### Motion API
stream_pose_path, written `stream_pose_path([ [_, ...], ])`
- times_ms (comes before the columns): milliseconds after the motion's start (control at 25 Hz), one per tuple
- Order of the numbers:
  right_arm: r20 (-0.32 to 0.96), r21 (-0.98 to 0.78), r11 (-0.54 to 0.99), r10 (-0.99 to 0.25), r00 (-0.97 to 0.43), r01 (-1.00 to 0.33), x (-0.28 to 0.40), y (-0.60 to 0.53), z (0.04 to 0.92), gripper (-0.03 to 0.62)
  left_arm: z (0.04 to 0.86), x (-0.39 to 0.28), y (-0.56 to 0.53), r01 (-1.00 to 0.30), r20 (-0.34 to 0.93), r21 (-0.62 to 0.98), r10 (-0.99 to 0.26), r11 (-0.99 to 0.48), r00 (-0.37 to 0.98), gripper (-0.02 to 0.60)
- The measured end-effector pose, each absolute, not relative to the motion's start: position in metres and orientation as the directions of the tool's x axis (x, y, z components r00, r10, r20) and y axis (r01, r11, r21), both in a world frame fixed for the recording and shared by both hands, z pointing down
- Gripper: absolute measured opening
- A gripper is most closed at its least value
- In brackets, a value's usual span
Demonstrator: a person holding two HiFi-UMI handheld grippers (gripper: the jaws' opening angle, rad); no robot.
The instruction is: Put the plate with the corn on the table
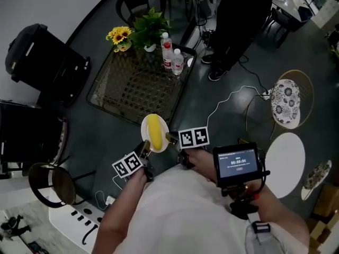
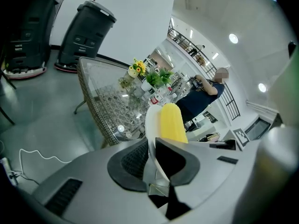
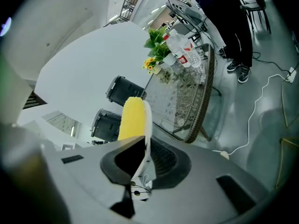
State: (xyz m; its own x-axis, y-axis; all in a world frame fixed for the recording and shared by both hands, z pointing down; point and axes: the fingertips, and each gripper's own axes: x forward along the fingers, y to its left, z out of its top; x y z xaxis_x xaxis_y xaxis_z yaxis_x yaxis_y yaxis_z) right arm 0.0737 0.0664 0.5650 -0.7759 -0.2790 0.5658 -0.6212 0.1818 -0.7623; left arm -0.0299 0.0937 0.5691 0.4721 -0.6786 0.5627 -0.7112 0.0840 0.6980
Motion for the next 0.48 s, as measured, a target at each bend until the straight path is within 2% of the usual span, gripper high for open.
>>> stream_pose_path([
  [480, 0.551, -0.776, 0.209, -0.235, -0.801, -0.595, 0.088, 0.02, 0.571, 0.041, 0.577, -0.014, 0.05, -0.729, 0.592, 0.674, -0.68, 0.124, 0.432, 0.052],
])
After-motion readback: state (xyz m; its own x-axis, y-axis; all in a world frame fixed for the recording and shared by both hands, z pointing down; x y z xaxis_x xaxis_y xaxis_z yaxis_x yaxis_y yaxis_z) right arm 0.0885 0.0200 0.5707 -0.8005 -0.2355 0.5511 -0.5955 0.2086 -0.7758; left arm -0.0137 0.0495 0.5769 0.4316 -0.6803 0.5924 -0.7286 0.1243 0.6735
